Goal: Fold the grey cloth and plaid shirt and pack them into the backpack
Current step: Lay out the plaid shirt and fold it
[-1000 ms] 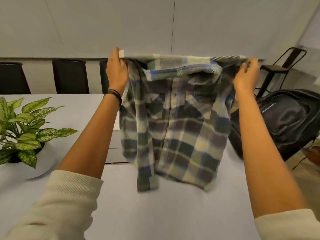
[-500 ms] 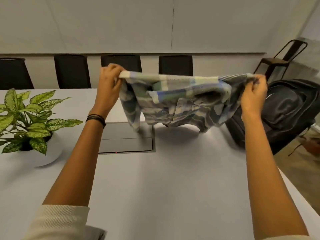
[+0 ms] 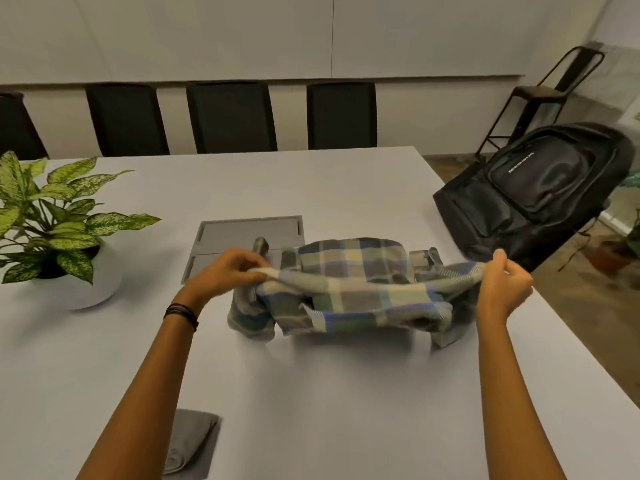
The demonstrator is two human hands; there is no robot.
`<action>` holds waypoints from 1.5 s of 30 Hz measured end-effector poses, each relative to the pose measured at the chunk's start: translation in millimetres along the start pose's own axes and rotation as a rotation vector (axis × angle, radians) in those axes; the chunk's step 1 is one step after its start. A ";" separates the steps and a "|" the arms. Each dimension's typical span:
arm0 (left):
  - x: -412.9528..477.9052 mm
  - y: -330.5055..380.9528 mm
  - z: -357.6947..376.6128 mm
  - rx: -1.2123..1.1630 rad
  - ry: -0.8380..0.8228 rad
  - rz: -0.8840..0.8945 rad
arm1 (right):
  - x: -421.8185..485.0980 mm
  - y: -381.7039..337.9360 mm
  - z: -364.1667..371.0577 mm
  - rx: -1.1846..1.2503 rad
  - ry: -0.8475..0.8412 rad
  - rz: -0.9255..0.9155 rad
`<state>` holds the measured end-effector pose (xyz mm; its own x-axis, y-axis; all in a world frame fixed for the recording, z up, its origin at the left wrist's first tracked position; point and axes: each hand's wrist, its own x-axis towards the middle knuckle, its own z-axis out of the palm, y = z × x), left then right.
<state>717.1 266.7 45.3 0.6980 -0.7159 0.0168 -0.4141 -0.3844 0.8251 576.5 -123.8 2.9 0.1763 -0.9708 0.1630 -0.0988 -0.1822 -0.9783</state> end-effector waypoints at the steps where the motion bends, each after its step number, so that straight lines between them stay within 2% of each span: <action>1: -3.3 -2.6 7.3 -0.007 -0.106 -0.028 | -3.7 8.6 -7.0 -0.031 0.007 0.028; 6: -18.8 -35.9 60.6 0.088 -0.583 -0.145 | -27.4 46.9 -44.7 -0.172 -0.015 0.094; 13: -40.8 -61.6 123.4 0.248 -0.963 -0.348 | -59.1 96.8 -75.3 -0.305 -0.015 0.197; 17: -50.8 -67.3 168.0 0.407 -1.153 -0.353 | -74.4 126.2 -96.0 -0.425 -0.042 0.296; 20: -55.4 -76.8 191.5 0.451 -1.233 -0.339 | -80.4 150.8 -113.6 -0.529 -0.099 0.366; 30: -70.8 -115.3 229.3 0.483 -1.344 -0.333 | -97.9 203.4 -149.7 -0.645 -0.120 0.490; 35: -81.8 -128.8 238.6 0.455 -1.306 -0.360 | -103.7 223.3 -152.9 -0.695 -0.127 0.507; 38: -91.0 -134.5 240.5 0.387 -1.237 -0.387 | -114.6 230.0 -150.9 -0.767 -0.174 0.480; 41: -99.0 -137.8 239.0 0.207 -1.134 -0.462 | -127.5 231.7 -136.4 -0.908 -0.227 0.373; 43: -104.7 -136.3 231.7 0.104 -1.006 -0.469 | -133.7 229.4 -121.1 -0.952 -0.237 0.247; 45: -111.4 -137.5 222.7 0.026 -0.811 -0.456 | -137.5 224.5 -102.5 -0.966 -0.292 0.125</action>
<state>566.1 269.6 -195.8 0.1788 -0.6769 -0.7141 -0.2201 -0.7349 0.6415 429.7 -47.2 -226.0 0.3297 -0.9390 -0.0978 -0.8594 -0.2556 -0.4428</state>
